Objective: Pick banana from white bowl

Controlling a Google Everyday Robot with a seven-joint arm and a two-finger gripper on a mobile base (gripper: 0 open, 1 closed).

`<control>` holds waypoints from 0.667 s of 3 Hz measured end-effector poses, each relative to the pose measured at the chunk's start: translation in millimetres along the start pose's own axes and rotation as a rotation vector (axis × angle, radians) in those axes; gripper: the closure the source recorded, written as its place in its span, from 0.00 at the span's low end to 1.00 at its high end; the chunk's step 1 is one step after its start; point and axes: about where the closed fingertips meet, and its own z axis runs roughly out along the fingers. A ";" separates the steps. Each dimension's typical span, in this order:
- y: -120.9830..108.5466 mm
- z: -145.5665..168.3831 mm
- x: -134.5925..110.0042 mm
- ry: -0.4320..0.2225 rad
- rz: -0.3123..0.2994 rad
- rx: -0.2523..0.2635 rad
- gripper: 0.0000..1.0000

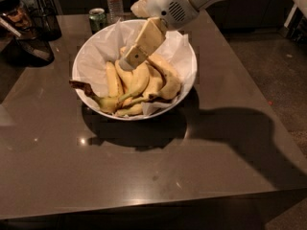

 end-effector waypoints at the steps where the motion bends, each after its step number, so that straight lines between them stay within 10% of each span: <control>1: -4.3 15.8 11.5 0.035 0.073 -0.018 0.00; 2: -10.3 36.0 26.8 0.054 0.241 -0.036 0.00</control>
Offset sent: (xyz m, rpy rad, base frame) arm 0.0297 0.0109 -0.0683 -0.0163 0.3506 -0.2219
